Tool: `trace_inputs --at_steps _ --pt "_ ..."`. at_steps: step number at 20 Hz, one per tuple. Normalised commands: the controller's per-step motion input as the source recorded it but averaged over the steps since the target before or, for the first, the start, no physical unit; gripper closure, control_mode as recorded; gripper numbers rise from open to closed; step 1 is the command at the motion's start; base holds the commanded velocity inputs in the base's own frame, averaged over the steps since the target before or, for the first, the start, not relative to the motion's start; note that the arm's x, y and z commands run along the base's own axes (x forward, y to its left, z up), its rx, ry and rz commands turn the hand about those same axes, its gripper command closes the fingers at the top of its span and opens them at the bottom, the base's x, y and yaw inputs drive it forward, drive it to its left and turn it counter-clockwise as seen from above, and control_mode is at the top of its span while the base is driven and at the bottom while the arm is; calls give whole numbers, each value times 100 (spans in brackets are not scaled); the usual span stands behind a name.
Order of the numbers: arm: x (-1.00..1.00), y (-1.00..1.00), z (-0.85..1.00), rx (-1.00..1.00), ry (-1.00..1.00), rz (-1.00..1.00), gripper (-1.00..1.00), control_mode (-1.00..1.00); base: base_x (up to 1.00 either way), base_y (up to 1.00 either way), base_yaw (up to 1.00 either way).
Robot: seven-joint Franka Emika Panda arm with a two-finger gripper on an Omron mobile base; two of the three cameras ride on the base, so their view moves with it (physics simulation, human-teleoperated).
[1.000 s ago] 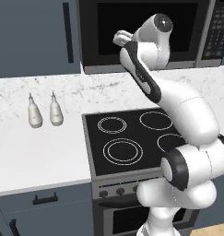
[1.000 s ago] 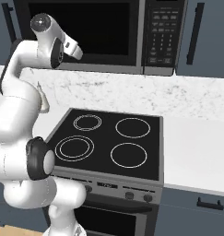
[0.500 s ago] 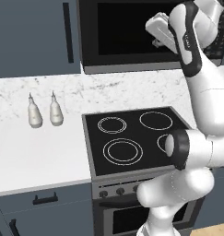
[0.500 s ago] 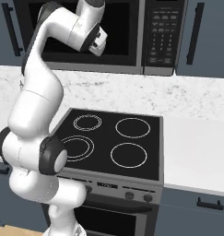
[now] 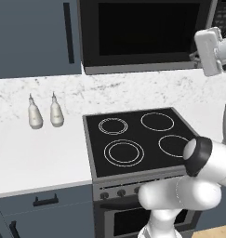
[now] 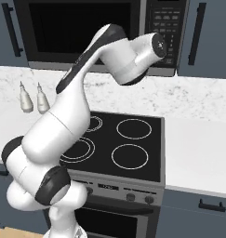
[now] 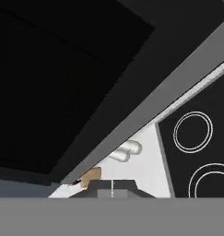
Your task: Open the microwave, place the bowl with waffle inside the microwave, then close the microwave door and turn it on.
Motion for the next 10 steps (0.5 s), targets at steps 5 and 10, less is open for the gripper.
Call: trace_inputs --at_steps 5,10 --pt "4 -83 -36 32 -10 -24 100 -100 0 0 0" --pt "0 -47 -2 9 1 -12 100 -100 0 0 0"
